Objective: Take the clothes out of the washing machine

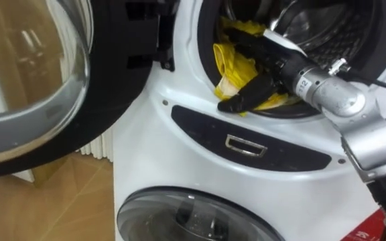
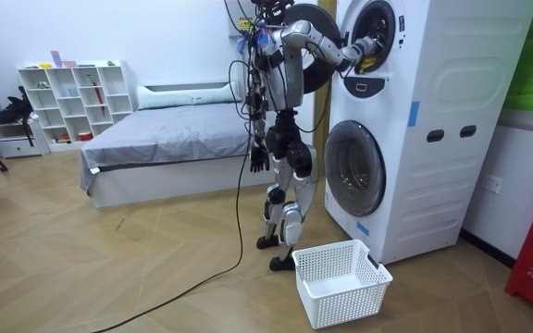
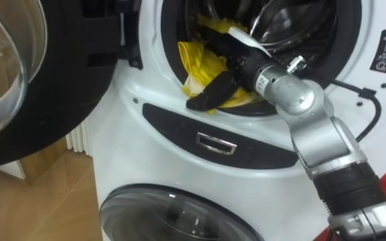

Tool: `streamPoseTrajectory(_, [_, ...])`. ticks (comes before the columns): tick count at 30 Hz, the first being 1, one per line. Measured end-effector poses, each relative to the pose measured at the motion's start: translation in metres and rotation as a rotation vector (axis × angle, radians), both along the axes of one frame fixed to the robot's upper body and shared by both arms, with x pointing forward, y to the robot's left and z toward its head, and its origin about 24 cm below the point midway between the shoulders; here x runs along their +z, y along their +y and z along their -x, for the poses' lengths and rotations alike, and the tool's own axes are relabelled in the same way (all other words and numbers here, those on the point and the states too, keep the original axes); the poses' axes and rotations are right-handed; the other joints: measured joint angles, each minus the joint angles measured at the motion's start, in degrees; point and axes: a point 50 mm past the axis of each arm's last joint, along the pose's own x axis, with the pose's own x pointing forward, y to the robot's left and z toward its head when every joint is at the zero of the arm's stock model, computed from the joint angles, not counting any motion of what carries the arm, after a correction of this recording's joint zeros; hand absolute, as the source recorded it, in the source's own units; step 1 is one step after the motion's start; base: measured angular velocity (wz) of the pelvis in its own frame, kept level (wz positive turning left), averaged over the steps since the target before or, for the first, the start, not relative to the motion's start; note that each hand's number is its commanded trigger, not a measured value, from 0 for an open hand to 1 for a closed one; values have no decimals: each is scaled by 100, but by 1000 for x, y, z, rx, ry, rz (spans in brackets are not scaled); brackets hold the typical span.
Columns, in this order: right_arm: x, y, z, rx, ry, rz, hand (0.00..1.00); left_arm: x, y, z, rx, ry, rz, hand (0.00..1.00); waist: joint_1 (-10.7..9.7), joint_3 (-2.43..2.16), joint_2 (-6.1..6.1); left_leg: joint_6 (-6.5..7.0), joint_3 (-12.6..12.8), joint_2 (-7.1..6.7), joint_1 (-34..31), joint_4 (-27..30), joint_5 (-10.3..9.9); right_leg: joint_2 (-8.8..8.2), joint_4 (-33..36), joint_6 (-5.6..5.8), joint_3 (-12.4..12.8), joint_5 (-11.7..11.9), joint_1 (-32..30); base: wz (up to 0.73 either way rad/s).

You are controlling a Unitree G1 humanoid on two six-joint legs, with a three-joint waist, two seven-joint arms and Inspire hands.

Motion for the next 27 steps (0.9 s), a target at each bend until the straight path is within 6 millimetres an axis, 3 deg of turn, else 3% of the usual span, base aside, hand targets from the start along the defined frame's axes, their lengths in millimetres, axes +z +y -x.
streamPoseTrajectory(2, [1, -3, 0, 8, 16, 7, 0, 0, 0, 5, 8, 17, 0, 0, -47, -38, -31, 9, -54, -18, -58, 9, 2, -9, -1, 11, -46, 6, -1, 14])
streamPoseTrajectory(6, [2, -4, 0, 32, 34, 16, 0, -1, 0, 8, 28, 29, 11, 0, -119, -58, -11, 28, -80, -29, -29, 7, -9, -14, -14, 16, -67, 6, 15, 4])
streamPoseTrajectory(15, [0, -6, 0, 36, 70, 23, 3, 0, 1, 0, 26, 10, 9, 0, -222, -60, 138, 40, -59, -32, 18, -3, -16, -19, 0, 23, -32, 10, 41, -1])
streamPoseTrajectory(16, [0, -6, 0, 37, 71, 24, 24, 0, 1, 0, 27, 13, 9, 0, -236, -60, 138, 40, -59, -32, 19, -4, -16, -19, -1, 23, -33, 10, 42, 0])
streamPoseTrajectory(17, [0, -5, 0, 42, 75, 25, 68, 0, 1, 1, 29, 20, 9, 0, -260, -61, 137, 40, -56, -32, 20, -6, -16, -19, -5, 23, -30, 10, 42, 0])
streamPoseTrajectory(19, [0, -5, 1, 49, 80, 27, 100, 0, 1, 1, 31, 23, 9, 0, -288, -65, 132, 41, -50, -33, 19, -7, -16, -19, -8, 23, -25, 10, 41, 0])
streamPoseTrajectory(27, [-2, -5, 3, 56, 80, 71, 100, 0, 1, 0, 30, 21, 9, 0, -337, -74, 119, 44, -36, -37, 20, -1, -17, -23, -2, 33, -3, 14, 45, 0])
